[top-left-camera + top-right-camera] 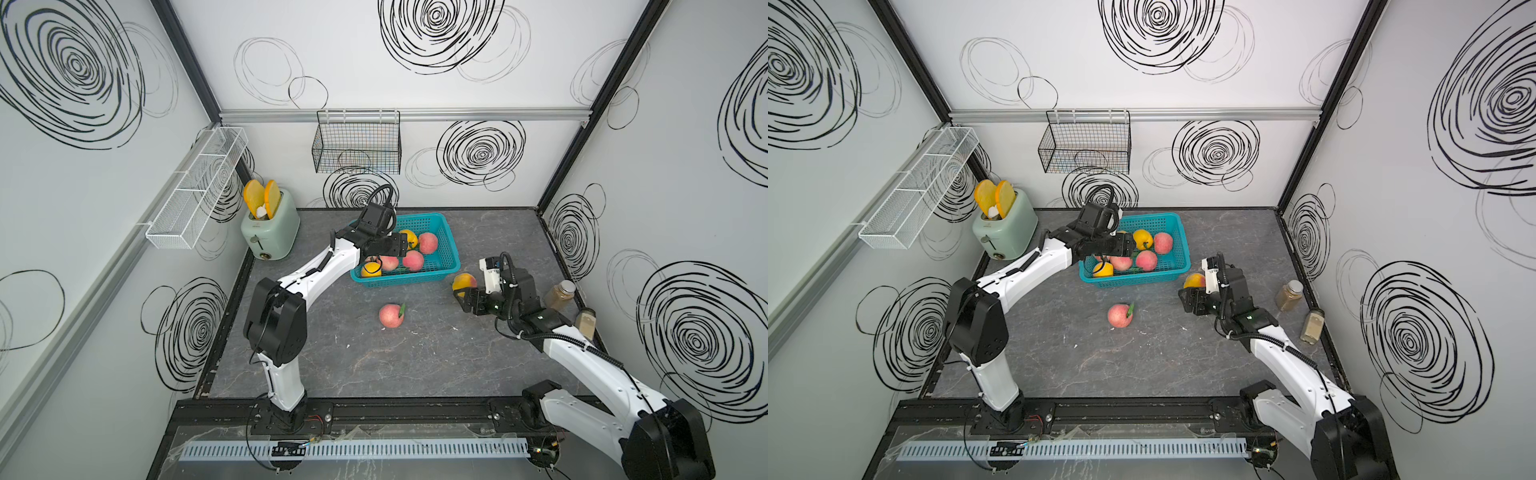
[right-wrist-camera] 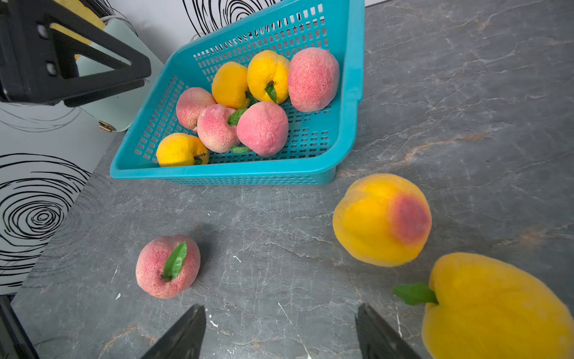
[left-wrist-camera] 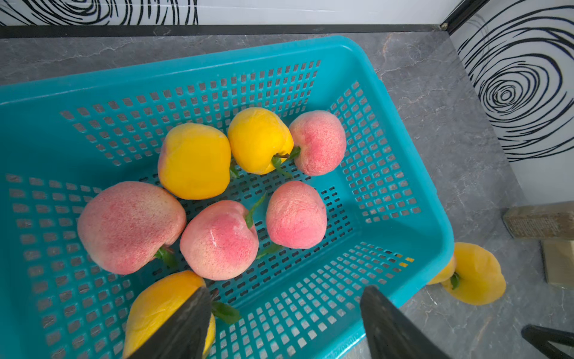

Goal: Put the peaches into the basket
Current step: Place the peach in the basket.

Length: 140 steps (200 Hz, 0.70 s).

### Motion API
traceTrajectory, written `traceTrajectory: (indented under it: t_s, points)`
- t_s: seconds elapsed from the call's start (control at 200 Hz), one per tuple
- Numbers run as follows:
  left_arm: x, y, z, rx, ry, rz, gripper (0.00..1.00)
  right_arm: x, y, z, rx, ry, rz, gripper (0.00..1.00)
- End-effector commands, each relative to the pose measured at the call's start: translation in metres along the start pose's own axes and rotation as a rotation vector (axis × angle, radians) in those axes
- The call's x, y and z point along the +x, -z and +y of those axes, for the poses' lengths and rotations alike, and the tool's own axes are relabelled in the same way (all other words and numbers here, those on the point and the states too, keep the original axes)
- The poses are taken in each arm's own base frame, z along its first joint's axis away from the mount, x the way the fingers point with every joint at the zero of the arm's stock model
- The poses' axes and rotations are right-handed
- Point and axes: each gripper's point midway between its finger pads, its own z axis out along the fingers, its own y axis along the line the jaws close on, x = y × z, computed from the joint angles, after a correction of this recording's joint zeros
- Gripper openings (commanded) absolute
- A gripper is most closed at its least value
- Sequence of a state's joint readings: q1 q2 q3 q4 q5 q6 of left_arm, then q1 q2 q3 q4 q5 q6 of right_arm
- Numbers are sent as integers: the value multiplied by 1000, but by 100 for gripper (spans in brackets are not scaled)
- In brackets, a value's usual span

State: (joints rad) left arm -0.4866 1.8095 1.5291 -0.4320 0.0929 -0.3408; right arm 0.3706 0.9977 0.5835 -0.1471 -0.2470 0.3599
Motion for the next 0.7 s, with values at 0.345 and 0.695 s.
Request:
traceTrajectory:
  t_s: [0.345, 0.695]
  points:
    - [5, 34, 9, 56, 14, -33, 80, 9, -1, -6, 30, 1, 22, 80]
    - [25, 53, 42, 58, 39, -15, 80, 13, -2, -16, 90, 10, 46, 80]
